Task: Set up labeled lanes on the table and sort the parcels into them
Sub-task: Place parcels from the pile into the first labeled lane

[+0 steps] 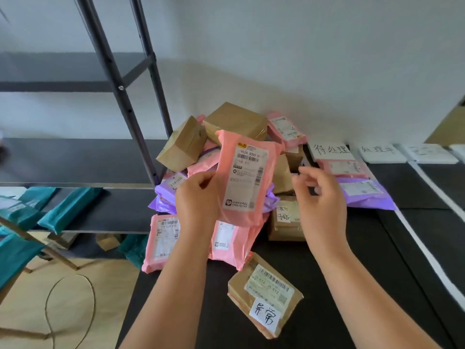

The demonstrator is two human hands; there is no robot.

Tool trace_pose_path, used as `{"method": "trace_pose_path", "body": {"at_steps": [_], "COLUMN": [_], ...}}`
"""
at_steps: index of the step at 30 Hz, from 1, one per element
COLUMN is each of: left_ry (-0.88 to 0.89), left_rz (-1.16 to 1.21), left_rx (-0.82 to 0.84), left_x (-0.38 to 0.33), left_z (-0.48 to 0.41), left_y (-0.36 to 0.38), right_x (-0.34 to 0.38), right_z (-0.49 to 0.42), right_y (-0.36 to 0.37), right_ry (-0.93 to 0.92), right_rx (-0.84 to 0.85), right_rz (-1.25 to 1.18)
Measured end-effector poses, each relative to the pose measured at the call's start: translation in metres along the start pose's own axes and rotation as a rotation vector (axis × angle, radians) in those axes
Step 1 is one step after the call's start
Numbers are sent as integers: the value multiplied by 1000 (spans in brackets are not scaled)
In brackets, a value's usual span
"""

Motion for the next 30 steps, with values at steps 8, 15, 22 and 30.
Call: {"method": "trace_pose_path", "body": {"at_steps": [8,15,22,30], "left_ry": [-80,-51,-38,35], "left_rz": [326,507,629,590], "left_rx": [65,143,174,115], "left_x": [-36,-55,-70,-77], "left_z": [5,11,21,25], "left_y": [30,66,78,84], "right_x": [-8,-3,-6,-6], "right_z": [-14,-17,-17,-19], "right_y": [-26,-66,-95,-104], "right_ry": [104,-31,27,1], "right_rx": [191,101,121,145], "right_rz": [-93,-191,-391,-359]}}
Point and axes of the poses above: each hand's wrist, its own z-axis away from the middle knuckle, its own y-axis out of the palm, x = y × z, the point moved 4 cm from there along -z, towards the middle knuckle, and after that the axes turned 14 degrees about x, right-handed, at the moved point
